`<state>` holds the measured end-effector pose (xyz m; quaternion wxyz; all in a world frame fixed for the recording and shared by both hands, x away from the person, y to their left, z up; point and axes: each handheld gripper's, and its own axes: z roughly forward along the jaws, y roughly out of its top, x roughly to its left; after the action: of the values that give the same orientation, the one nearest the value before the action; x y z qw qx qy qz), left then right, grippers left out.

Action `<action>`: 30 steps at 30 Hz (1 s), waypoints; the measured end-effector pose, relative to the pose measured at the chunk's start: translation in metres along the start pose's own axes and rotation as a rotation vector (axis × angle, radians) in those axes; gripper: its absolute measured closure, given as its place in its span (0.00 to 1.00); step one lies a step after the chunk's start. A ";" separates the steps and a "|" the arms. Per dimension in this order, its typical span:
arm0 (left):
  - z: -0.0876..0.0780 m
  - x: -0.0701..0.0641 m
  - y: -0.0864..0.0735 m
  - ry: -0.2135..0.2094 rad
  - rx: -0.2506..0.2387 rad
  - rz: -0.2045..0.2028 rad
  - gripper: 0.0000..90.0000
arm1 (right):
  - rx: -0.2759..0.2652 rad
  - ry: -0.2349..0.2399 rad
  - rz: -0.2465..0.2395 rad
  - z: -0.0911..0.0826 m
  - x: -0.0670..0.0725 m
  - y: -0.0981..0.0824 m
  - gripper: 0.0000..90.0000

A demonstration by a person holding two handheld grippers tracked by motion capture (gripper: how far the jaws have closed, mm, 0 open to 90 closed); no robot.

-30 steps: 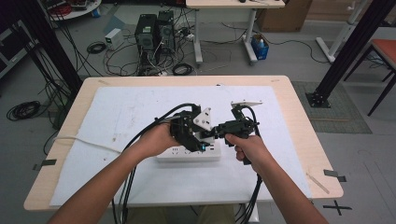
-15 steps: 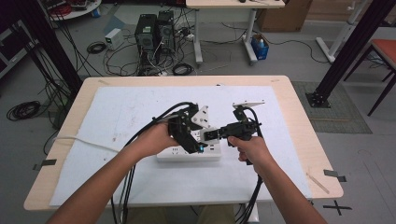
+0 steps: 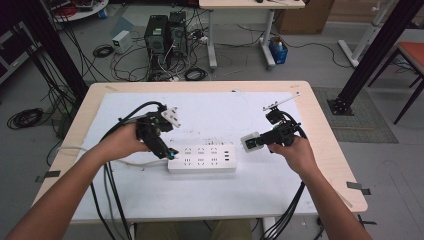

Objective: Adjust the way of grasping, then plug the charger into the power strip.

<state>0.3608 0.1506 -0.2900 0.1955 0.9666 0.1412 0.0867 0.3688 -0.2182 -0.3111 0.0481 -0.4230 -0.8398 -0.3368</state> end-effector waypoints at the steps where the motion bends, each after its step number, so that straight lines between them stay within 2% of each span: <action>1: -0.002 0.002 -0.006 -0.002 0.005 -0.013 0.22 | 0.010 -0.026 -0.019 -0.003 0.001 0.000 0.69; 4: -0.010 0.009 -0.020 0.003 0.025 -0.040 0.22 | 0.032 -0.076 -0.054 -0.008 0.001 0.001 0.69; 11: -0.022 0.020 -0.044 0.019 0.088 -0.081 0.22 | 0.068 -0.143 -0.113 -0.016 -0.001 0.002 0.69; 14: -0.024 0.023 -0.055 0.033 0.097 -0.116 0.22 | 0.084 -0.175 -0.140 -0.021 -0.002 0.003 0.69; 17: -0.023 0.024 -0.062 0.040 0.117 -0.128 0.22 | 0.099 -0.190 -0.155 -0.023 -0.002 0.004 0.69; 18: -0.023 0.026 -0.070 0.033 0.127 -0.152 0.22 | 0.103 -0.191 -0.164 -0.024 -0.002 0.004 0.69; 19: -0.023 0.026 -0.073 0.034 0.125 -0.156 0.22 | 0.087 -0.225 -0.156 -0.027 -0.001 0.005 0.69; 21: -0.024 0.027 -0.076 0.039 0.125 -0.159 0.22 | 0.091 -0.208 -0.160 -0.027 -0.002 0.005 0.69; 25: -0.026 0.026 -0.079 0.044 0.122 -0.158 0.22 | 0.114 -0.215 -0.160 -0.024 -0.002 0.005 0.69; 30: -0.030 0.026 -0.081 0.047 0.130 -0.146 0.22 | 0.128 -0.212 -0.186 -0.021 0.002 0.009 0.69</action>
<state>0.3590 0.2403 -0.2925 0.1349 0.9621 0.2209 0.0855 0.3704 -0.2258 -0.2896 -0.0451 -0.3727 -0.8955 -0.2390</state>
